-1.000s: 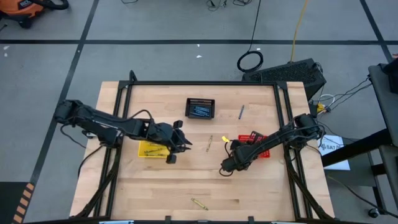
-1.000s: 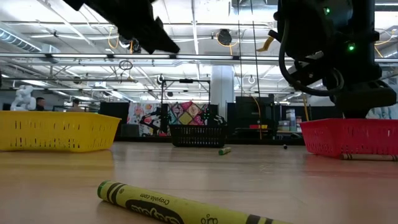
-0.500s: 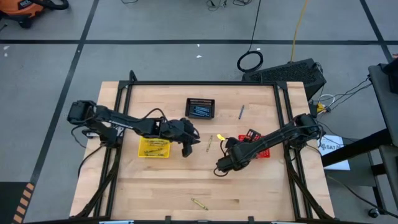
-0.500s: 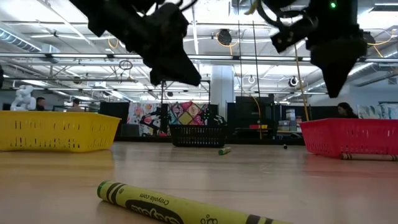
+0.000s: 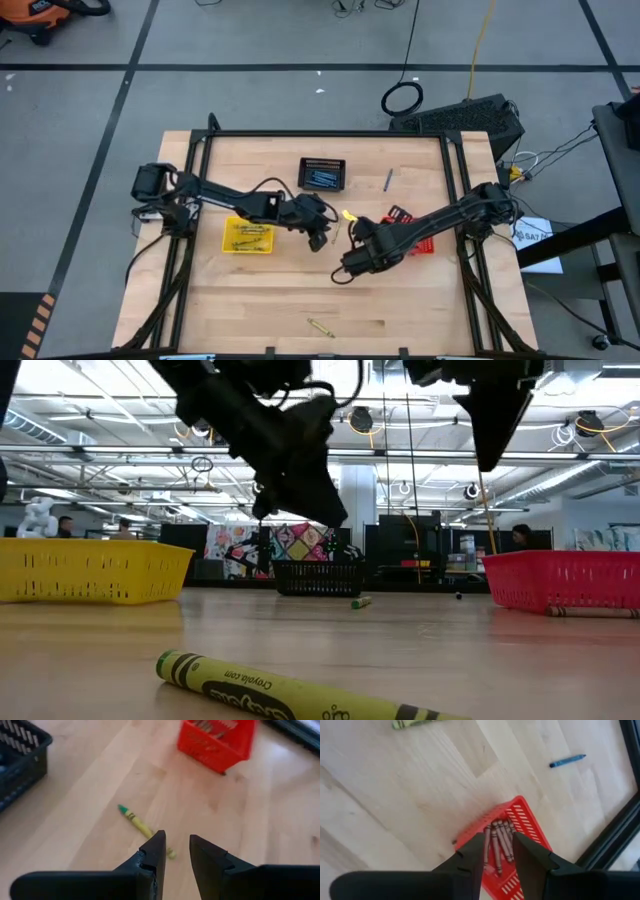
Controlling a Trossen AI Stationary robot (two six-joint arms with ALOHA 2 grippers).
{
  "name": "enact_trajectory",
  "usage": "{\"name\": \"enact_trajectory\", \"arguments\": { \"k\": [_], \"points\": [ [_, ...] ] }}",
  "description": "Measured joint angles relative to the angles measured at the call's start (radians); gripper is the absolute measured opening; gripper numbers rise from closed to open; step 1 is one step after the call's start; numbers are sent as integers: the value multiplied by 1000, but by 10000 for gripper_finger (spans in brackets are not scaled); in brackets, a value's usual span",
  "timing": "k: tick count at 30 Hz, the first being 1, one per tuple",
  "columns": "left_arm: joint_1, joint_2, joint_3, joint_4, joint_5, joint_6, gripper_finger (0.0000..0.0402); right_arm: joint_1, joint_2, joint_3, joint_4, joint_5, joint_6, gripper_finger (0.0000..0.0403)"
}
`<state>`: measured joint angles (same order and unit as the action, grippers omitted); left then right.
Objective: Sort crayons
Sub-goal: Put the green crayon into the yellow bin
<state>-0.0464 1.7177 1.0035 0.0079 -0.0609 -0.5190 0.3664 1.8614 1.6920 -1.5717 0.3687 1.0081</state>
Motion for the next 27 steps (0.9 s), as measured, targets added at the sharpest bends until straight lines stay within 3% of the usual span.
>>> {"name": "enact_trajectory", "arguments": {
  "k": [7,16,27],
  "points": [
    [28,89,141,-275,-67,-97,91,0,0,30,1,2,-26,91],
    [27,196,276,-319,-21,-104,91,0,0,31,1,24,-28,91],
    [17,224,277,-292,-49,-165,91,0,0,31,1,24,-37,91]
  ]
}}
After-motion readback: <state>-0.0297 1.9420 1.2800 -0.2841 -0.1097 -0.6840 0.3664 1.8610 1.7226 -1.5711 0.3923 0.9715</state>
